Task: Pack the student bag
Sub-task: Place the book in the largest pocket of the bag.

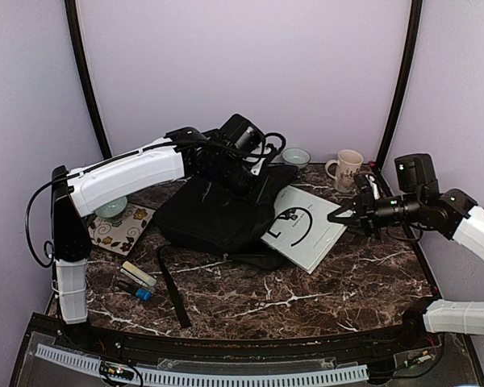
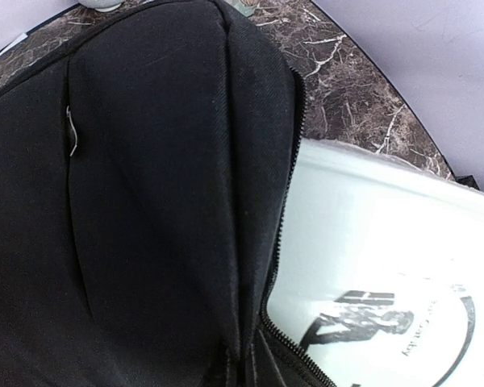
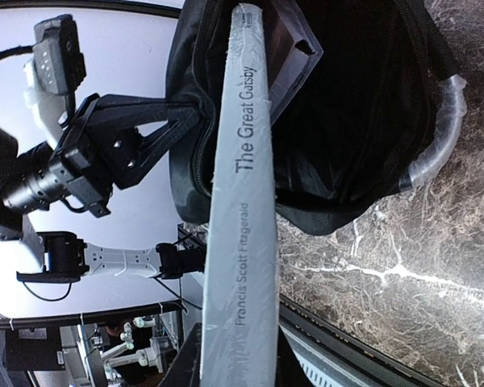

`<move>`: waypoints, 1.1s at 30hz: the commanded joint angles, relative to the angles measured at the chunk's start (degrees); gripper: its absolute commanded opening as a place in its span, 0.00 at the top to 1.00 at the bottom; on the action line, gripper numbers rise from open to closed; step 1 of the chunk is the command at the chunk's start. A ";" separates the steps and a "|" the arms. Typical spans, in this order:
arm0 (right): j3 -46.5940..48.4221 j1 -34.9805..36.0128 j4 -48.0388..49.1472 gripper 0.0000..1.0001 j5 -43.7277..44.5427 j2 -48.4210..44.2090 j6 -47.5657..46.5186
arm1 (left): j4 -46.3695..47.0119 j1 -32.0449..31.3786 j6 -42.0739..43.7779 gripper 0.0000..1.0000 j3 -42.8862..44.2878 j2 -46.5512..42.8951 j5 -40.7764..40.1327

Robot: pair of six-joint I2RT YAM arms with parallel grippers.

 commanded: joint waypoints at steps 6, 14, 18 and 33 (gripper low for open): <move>-8.43 -0.37 35.80 1.00 -9.61 1.64 9.95 | 10.41 0.51 3.25 1.00 -3.17 -6.11 13.61; -4.43 -0.48 51.69 1.00 -14.58 14.02 11.81 | 12.04 0.51 2.87 1.00 -2.83 -7.85 18.24; -1.65 -0.50 55.24 1.00 -17.16 21.25 11.35 | 12.92 0.51 3.12 1.00 -2.69 -8.48 21.63; 14.92 -0.44 51.59 0.91 -15.89 42.72 6.26 | 14.42 0.43 0.28 1.00 -4.51 -9.68 22.39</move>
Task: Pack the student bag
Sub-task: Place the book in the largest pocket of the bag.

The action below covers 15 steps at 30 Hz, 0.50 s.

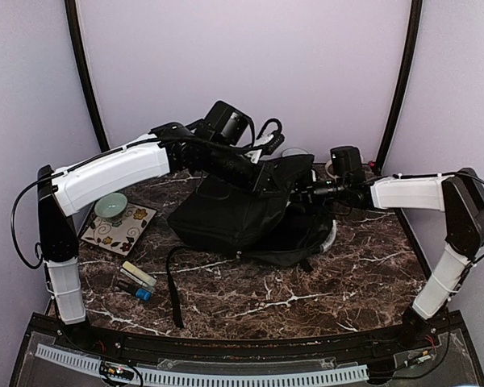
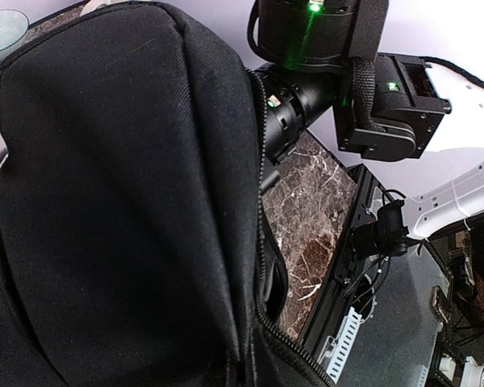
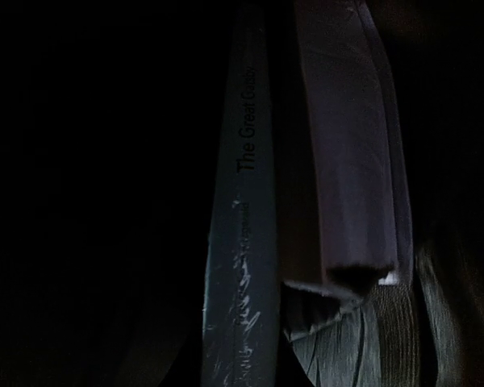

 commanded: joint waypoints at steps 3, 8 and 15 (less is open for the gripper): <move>8.61 -0.15 6.20 0.73 -1.78 2.22 -5.91 | 5.16 -0.59 -2.06 1.00 -1.36 -4.92 -0.17; 10.63 -0.60 -7.42 0.51 0.05 1.19 -15.11 | 4.23 -0.58 -3.29 1.00 -2.43 -4.28 -3.58; 11.58 -3.56 -30.96 0.31 6.96 -3.57 -30.48 | 2.31 -0.23 -4.32 1.00 -2.87 -2.63 -7.86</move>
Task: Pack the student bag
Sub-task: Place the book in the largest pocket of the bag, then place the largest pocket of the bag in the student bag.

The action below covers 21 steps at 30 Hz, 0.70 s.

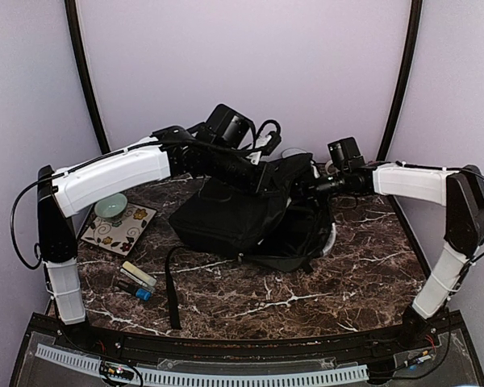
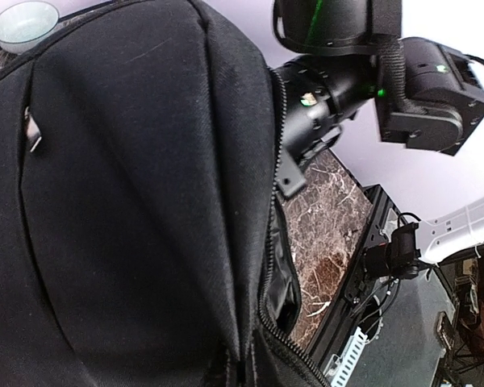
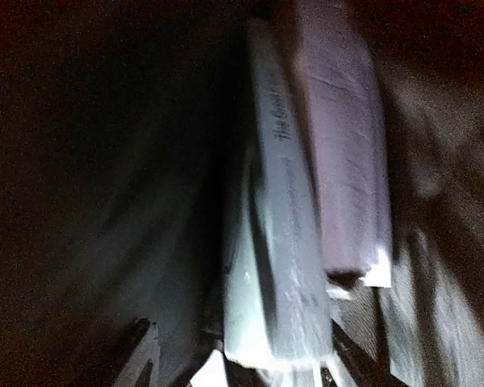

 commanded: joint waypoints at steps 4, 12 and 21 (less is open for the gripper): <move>0.28 -4.49 -19.01 0.23 10.44 -11.33 -16.98 | -1.01 0.18 -0.61 1.00 -0.64 -0.32 -2.55; -6.42 -4.81 -20.61 0.00 27.35 -22.70 -13.92 | -4.31 0.37 0.84 0.99 0.86 4.27 -4.44; -16.65 -4.76 -17.79 0.00 36.28 -36.22 -8.63 | -4.09 0.46 -0.75 0.85 4.16 8.33 -1.99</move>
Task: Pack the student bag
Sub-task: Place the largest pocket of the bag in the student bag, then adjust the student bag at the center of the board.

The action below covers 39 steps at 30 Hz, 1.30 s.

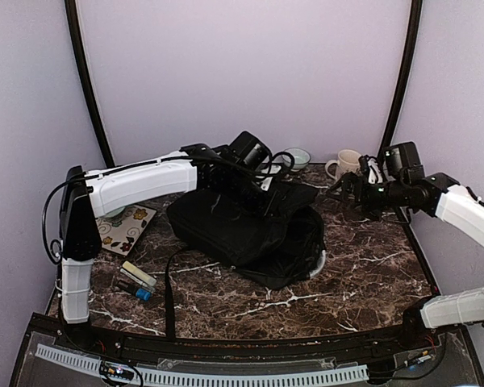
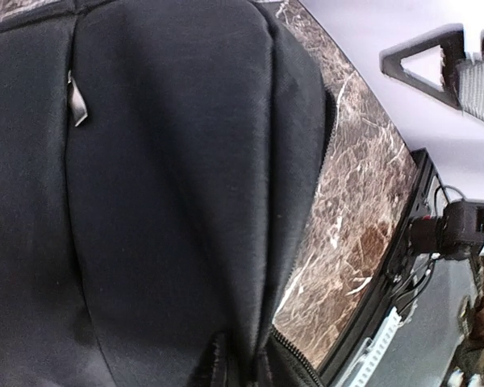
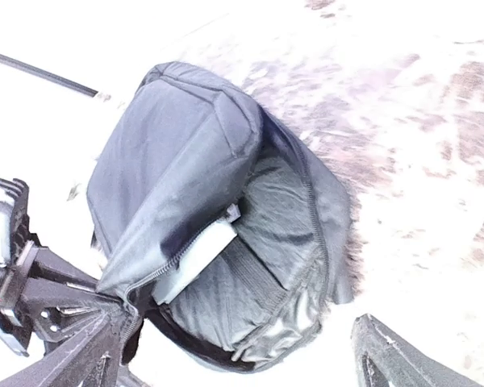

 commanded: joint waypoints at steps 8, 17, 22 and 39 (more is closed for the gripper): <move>-10.75 0.26 9.56 0.00 7.97 -9.73 8.85 | -6.09 0.74 0.34 0.50 10.21 -0.20 -2.71; -8.94 0.23 8.38 0.00 9.70 -8.50 7.56 | -16.18 0.69 3.27 0.29 5.64 -14.01 -14.29; -5.23 0.23 4.00 0.00 13.62 -9.03 4.51 | -10.17 -0.07 0.22 0.28 -18.48 -28.80 -12.52; -0.20 0.23 0.59 0.00 8.94 1.72 -0.78 | 11.93 -7.24 -4.86 0.38 -45.55 -25.59 -8.40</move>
